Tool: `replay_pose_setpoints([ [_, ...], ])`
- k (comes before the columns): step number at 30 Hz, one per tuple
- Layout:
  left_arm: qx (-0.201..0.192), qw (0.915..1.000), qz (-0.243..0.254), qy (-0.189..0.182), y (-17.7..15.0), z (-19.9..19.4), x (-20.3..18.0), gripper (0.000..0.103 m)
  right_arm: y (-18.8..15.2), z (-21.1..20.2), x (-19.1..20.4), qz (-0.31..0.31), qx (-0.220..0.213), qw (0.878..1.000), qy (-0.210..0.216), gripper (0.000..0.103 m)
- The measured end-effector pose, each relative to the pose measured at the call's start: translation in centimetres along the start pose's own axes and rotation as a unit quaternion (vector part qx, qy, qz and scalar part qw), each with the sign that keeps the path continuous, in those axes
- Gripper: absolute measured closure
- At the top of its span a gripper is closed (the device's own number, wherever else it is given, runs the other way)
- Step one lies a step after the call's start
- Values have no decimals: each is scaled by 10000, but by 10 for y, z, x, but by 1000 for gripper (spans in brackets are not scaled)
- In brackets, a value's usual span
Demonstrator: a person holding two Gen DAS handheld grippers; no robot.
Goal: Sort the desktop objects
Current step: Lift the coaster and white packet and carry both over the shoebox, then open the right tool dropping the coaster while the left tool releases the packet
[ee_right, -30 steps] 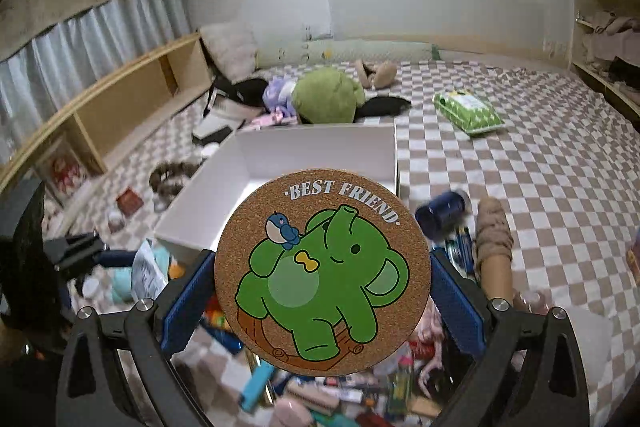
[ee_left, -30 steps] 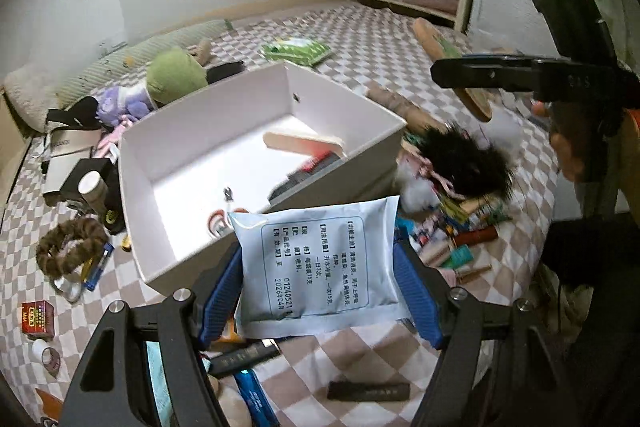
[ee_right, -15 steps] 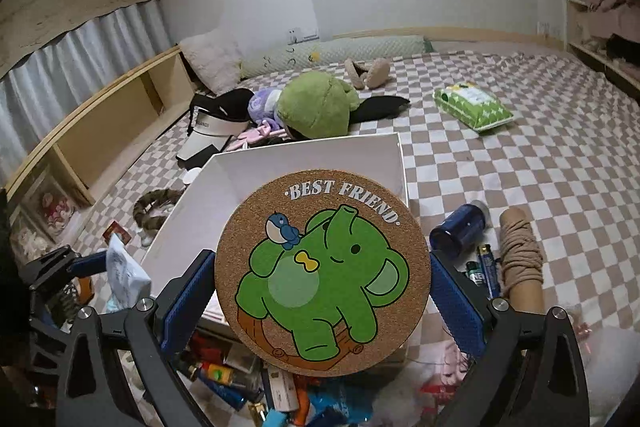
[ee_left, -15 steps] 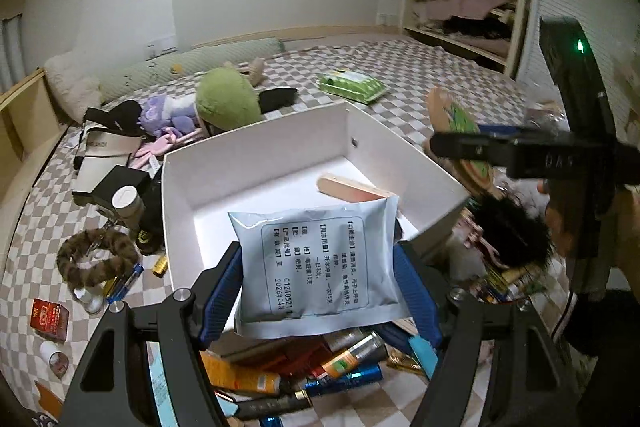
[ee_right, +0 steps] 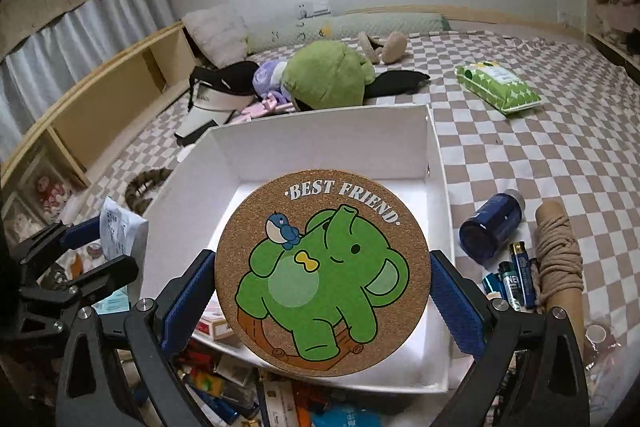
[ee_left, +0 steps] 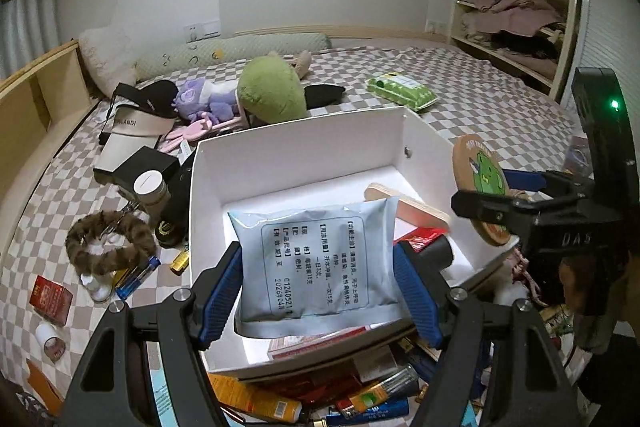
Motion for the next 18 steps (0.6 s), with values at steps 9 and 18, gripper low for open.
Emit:
replay_pose_setpoints([
  [9,171,9997,-64,161,-2,21,7,29,-10,31,-6,40,479,9984,-296,2],
  [18,274,9993,-66,247,-6,31,9,29,-22,43,4,-312,831,9950,-465,2],
])
Point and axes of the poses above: each gripper's, at about its wrist camera, not at the fingertips, and z roughly the way its jaws point, x to its left, y to its top, the point moved 10 cm from there along z, roughly the way its jaws point, and after that the axes turned 9 degrees about x, right-handed, at the moved point
